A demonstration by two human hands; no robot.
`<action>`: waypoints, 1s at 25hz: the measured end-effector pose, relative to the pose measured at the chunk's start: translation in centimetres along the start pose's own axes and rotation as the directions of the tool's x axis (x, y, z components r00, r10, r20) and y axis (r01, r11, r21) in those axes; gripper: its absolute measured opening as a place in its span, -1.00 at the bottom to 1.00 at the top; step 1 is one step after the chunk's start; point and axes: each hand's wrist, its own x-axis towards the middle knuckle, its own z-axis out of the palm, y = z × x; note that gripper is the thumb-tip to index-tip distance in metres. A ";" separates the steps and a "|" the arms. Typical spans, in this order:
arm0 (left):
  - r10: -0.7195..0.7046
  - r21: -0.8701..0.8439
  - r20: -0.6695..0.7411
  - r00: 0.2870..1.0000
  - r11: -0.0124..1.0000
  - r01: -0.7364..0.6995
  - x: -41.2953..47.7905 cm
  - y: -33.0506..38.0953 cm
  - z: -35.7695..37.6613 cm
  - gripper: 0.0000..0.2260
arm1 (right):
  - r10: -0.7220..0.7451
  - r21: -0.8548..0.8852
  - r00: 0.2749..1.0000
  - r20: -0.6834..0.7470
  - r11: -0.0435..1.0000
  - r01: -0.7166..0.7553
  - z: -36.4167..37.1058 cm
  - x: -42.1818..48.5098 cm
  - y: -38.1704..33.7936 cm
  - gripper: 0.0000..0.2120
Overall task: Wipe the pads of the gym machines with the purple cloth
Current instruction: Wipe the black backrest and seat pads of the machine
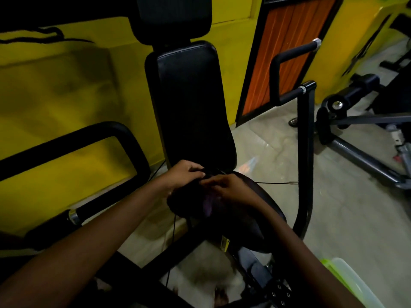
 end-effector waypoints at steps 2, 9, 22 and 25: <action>0.130 0.165 0.055 0.990 0.977 -0.137 0.4 -0.3 -1.5 -0.81 | 0.008 0.010 0.982 -0.188 1.000 -0.006 -0.8 -0.2 0.7 -0.70; 0.281 0.264 0.284 0.917 0.896 -0.356 -0.4 1.5 -4.8 -0.44 | 0.025 -0.285 0.987 -0.158 0.956 -0.070 -0.3 2.0 1.3 -0.57; -0.078 -0.150 -0.229 0.970 0.988 0.044 1.2 0.8 -1.0 -0.75 | -0.063 -0.092 0.783 -0.618 0.996 0.008 0.9 0.7 0.2 -0.72; -0.244 -0.728 -0.116 0.963 0.680 0.085 0.9 2.0 0.3 -0.73 | -0.195 -0.066 0.857 -0.477 0.980 0.186 5.4 -0.2 -0.1 -0.63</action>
